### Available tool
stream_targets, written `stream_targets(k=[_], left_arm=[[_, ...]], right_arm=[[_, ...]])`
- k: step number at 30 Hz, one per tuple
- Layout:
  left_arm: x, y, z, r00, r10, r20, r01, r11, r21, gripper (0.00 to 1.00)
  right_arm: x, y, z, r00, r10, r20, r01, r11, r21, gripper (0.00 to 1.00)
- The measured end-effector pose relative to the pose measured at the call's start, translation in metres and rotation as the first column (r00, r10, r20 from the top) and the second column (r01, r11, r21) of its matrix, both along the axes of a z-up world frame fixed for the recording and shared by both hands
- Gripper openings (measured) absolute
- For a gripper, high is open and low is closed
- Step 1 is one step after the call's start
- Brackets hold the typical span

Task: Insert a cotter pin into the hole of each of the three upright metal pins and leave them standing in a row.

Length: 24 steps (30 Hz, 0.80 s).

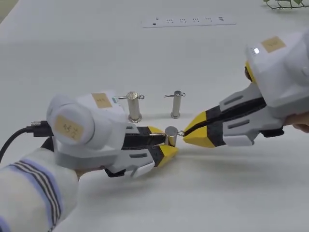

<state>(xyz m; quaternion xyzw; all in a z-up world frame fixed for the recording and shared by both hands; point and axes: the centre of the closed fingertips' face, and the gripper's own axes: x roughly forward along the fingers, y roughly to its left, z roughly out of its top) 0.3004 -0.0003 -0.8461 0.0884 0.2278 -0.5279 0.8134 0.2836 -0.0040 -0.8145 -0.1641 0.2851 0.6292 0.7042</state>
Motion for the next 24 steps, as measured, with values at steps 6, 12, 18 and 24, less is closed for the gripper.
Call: stream_targets(k=[6, 12, 18, 24], left_arm=[[-0.002, 0.003, -0.001, 1.000, -0.016, 0.003, 0.016, 1.000, 0.012, 0.14], [-0.012, 0.010, 0.006, 0.999, -0.026, -0.029, 0.026, 1.000, -0.015, 0.38], [-0.018, 0.018, 0.019, 0.994, 0.027, -0.107, -0.043, 0.988, -0.148, 0.51], [-0.011, 0.044, 0.029, 0.988, 0.119, -0.101, -0.137, 0.971, -0.196, 0.60]], right_arm=[[-0.001, -0.002, 0.002, 1.000, -0.023, 0.002, 0.023, 1.000, 0.014, 0.10], [-0.002, 0.001, 0.000, 0.999, -0.038, -0.007, 0.038, 0.999, 0.035, 0.15], [-0.004, 0.005, -0.004, 0.999, -0.033, -0.006, 0.034, 0.999, 0.036, 0.19], [0.001, 0.010, -0.004, 0.998, -0.061, 0.019, 0.060, 0.997, 0.052, 0.23]])
